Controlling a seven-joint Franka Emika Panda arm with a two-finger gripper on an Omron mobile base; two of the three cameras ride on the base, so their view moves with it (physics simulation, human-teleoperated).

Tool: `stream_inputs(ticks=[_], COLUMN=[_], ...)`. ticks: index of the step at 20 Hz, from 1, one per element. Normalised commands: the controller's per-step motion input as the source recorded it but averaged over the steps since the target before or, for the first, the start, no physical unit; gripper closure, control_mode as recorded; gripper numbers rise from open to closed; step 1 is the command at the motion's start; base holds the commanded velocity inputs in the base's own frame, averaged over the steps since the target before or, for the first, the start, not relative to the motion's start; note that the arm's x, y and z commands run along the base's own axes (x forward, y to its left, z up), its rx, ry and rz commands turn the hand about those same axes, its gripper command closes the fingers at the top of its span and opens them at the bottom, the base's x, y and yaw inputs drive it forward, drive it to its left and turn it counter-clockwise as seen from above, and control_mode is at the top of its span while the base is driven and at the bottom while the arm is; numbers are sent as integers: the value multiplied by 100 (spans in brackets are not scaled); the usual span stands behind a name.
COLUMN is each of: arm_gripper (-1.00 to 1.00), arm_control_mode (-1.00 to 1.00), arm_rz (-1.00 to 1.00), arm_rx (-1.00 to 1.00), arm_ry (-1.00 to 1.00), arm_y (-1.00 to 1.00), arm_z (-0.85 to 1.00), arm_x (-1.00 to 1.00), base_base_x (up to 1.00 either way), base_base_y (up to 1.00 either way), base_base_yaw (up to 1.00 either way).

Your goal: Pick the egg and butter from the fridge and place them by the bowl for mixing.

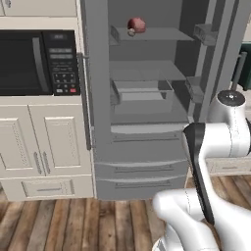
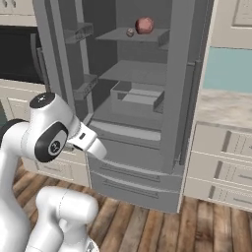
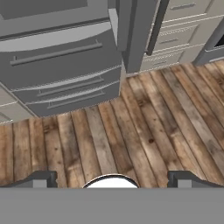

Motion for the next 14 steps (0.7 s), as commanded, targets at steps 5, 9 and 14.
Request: stream_inputs(ticks=[5, 9, 14], arm_gripper=[-100, -100, -100], arm_control_mode=[100, 100, 100], arm_rz=[0, 0, 0], arm_rx=[0, 0, 0], arm_ry=[0, 0, 0], arm_y=[0, 0, 0], arm_z=[0, 0, 0], arm_x=[0, 0, 0], base_base_x=[45, 55, 72], base_base_y=[9, 16, 15], base_base_yaw=[4, 0, 0])
